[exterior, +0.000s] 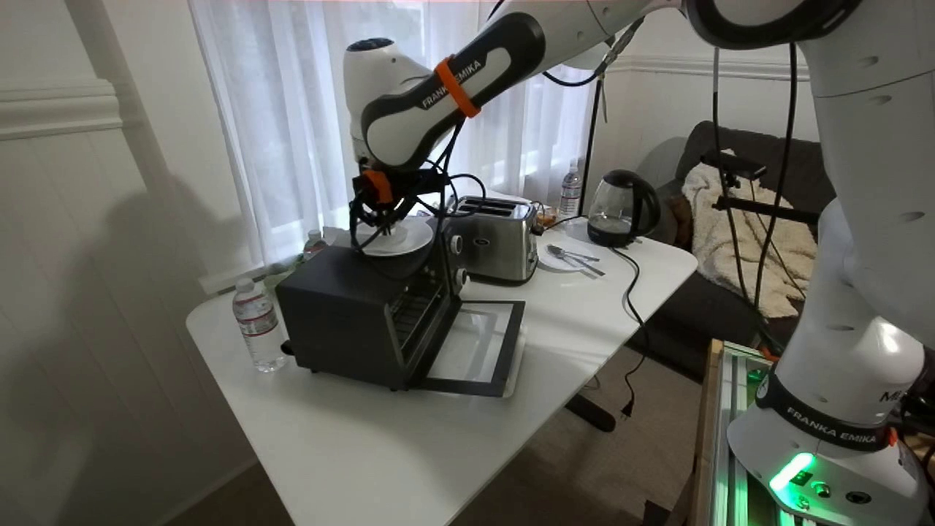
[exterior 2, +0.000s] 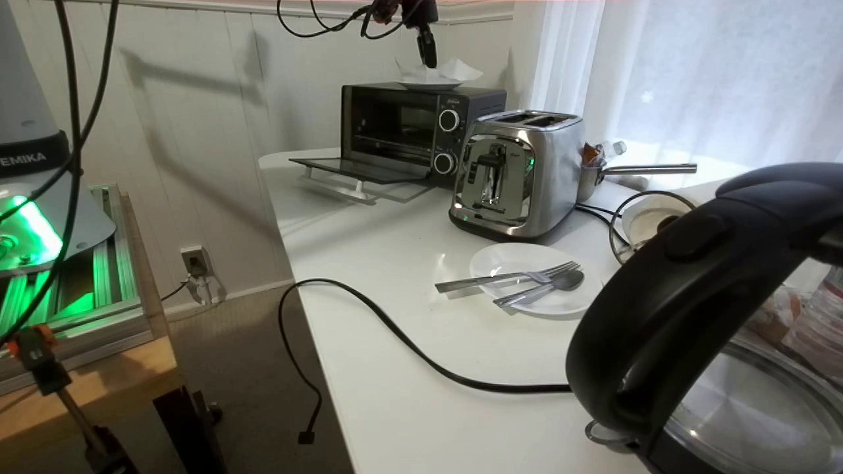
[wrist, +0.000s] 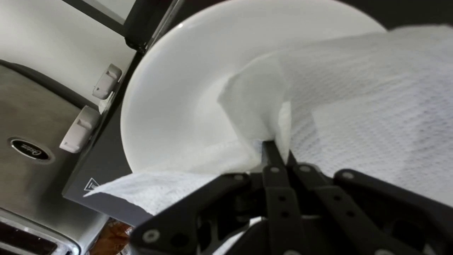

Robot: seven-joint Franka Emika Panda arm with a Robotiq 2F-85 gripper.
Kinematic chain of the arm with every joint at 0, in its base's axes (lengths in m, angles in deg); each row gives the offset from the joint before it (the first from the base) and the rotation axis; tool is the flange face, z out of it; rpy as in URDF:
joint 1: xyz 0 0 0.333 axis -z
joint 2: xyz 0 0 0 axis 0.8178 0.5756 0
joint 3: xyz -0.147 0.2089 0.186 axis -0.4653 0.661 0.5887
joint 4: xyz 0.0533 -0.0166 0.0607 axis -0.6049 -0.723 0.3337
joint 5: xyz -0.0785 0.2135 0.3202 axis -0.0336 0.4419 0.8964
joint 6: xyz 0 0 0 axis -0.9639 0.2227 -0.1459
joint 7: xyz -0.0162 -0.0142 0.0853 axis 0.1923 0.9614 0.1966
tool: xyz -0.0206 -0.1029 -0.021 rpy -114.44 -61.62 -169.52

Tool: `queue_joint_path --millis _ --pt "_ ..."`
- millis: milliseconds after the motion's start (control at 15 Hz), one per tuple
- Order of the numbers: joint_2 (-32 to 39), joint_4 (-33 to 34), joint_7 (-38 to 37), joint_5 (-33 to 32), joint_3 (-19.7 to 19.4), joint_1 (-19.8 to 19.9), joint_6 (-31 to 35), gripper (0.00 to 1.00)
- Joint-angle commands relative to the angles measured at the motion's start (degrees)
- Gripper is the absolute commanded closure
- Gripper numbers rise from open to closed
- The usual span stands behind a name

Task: Use the towel to wipe the plate

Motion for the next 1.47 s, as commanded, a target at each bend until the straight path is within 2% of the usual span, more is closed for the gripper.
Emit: queue_joint_path --millis 0,467,600,1267,1333,1400 --pt "-1.0 -0.9 -1.9 -0.4 -0.3 -0.8 0.8 1.00" --pt "-3.7 -1.1 -1.7 -0.9 -0.4 -0.8 -2.4 1.00" --pt "-3.8 -0.9 -1.4 -0.9 -0.2 -0.6 -4.4 0.73" --pt "-5.2 -0.8 1.0 0.7 0.9 0.5 -7.8 0.05" --pt "-6.0 -0.7 1.5 1.0 1.0 0.5 -10.5 0.00" --pt "-7.0 -0.9 3.0 1.8 1.5 0.9 -12.8 0.00"
